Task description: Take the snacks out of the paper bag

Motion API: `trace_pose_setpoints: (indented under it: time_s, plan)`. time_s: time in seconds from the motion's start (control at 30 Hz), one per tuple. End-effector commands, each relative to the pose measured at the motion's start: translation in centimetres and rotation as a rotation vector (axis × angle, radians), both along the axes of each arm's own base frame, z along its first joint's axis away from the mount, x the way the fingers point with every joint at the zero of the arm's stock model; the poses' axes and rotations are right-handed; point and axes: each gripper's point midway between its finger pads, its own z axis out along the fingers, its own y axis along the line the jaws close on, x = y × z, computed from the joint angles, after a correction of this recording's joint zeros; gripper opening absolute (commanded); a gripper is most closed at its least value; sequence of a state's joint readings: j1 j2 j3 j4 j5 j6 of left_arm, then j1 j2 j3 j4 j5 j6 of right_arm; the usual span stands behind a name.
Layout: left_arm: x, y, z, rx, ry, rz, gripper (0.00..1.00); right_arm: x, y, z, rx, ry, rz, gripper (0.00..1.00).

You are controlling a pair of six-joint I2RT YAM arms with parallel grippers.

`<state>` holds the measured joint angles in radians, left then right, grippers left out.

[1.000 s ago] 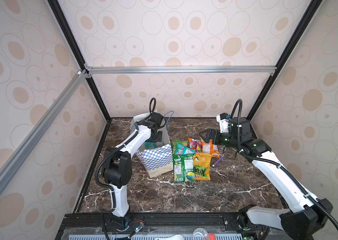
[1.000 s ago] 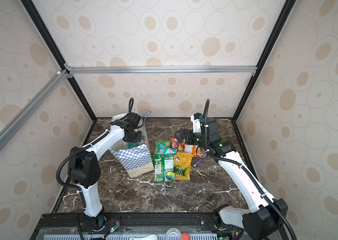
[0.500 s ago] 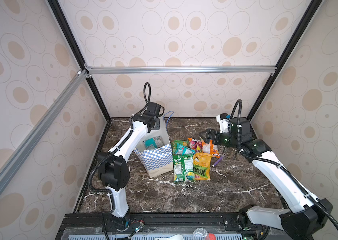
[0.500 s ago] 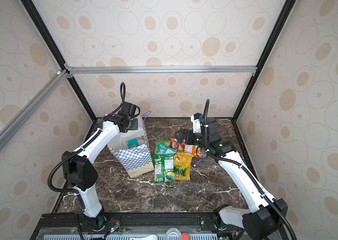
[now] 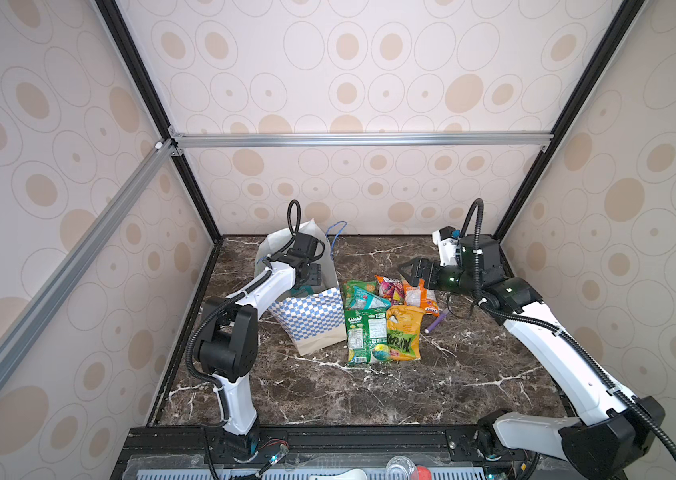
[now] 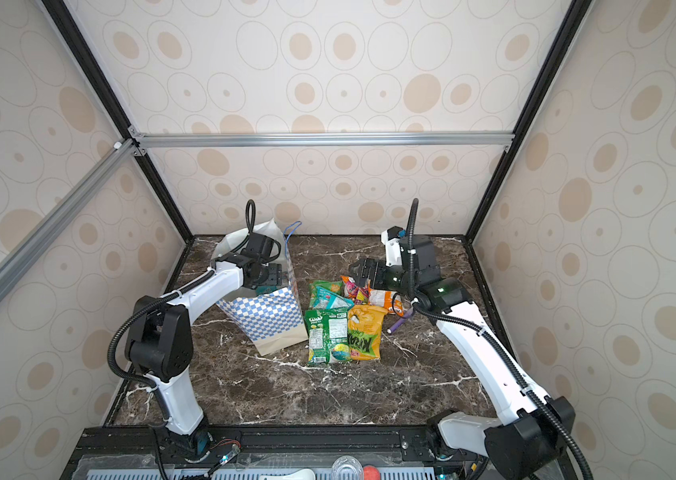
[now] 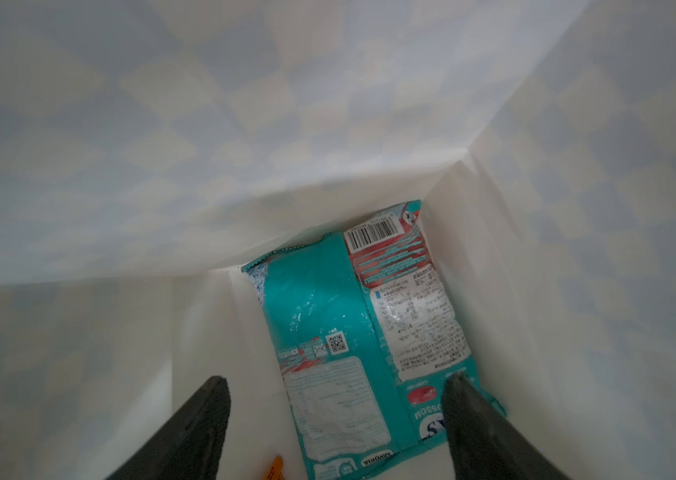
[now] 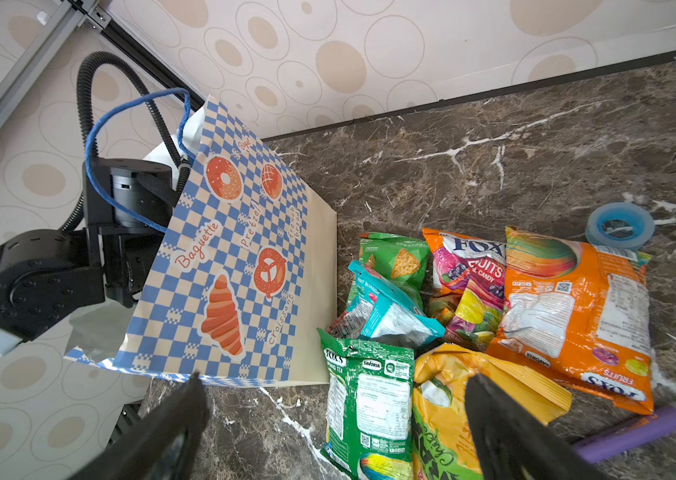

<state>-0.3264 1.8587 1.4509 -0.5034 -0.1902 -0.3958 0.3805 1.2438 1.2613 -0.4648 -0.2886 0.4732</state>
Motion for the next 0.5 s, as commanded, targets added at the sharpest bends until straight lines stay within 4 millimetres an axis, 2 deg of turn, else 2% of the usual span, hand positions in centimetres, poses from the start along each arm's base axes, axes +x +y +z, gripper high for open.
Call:
trace_pose_setpoints:
  time_s: [0.0,0.47]
  plan:
    - [1.8,0.2,0.9,-0.011,-0.102,0.018,0.82,-0.1,0.2,0.4,0.003,0.000,0.007,1.00]
    - [2.6,0.2,-5.4,0.021,0.005,0.001,0.88,-0.4,0.0,0.4,0.002,0.002,-0.002,1.00]
